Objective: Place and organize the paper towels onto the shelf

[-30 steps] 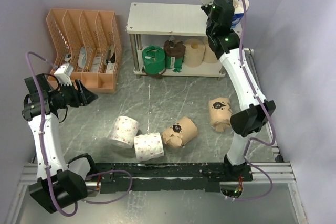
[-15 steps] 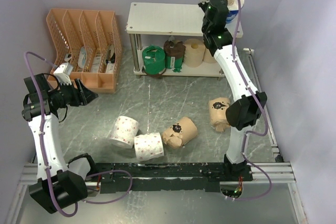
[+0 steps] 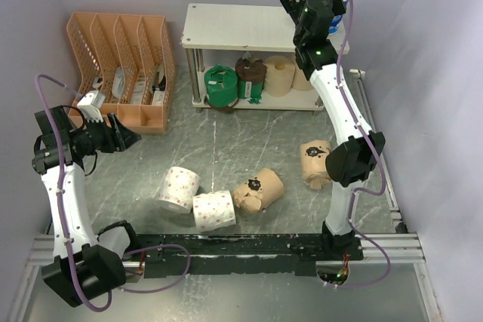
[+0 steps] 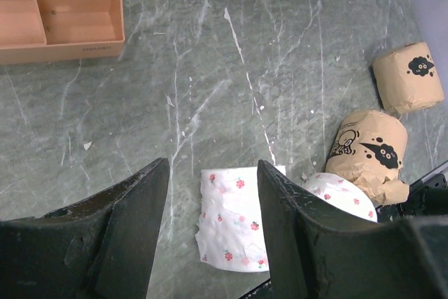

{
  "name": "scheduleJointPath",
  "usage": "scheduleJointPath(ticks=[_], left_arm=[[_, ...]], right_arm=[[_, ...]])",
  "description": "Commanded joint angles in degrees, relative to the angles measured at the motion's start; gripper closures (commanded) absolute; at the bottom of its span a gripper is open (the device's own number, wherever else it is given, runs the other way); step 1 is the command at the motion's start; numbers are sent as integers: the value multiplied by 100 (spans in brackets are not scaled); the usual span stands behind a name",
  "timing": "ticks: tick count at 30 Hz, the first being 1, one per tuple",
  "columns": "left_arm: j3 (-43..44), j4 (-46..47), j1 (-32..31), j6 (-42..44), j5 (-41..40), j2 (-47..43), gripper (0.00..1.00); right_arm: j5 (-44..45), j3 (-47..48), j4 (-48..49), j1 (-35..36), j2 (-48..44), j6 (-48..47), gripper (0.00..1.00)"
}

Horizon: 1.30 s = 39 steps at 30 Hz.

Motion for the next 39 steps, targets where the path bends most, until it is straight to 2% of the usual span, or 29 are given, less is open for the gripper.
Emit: scheduleJointPath(ticks=[1,4,7,9,11,14,17,20,23,28,39], left_arm=[[-47,150,57,47,116,-77,36],[-59,149,83,44,95,-85,36],[-46,124,151,61,98,-95,36],[-5,74,219,124,106,-97,36],[56,46,281,126,59,-103,36],[187,-63,340,117,-31,-58,34],[292,-270,348,236,114,52,35],[240,-251,344,251,257,15,35],[187,-207,352,260,210,7,35],[100,-168,353,293,67,-12,35],[66,-222,359,379,140,-28,36]], right_arm=[[15,-191,813,231,-577,-11,0],[-91,-782,1375,645,-1122,132,0],[-173,-1277,1155,1301,-1765,716,0],[-407,-2189,1073,1869,-2318,1151,0],[-1003,-3190,932,2283,-2850,1891,0],[-2509,-4654,918,2368,-3354,3418,0],[-3779,-5969,1454,2359,-3307,4551,0],[-4893,-6862,2416,2374,-2782,5708,0],[-5258,-7470,3495,2597,-2243,6535,0],[-4929,-7218,3853,3091,-1407,6665,0],[-5331,-6506,4415,3441,-323,7152,0]])
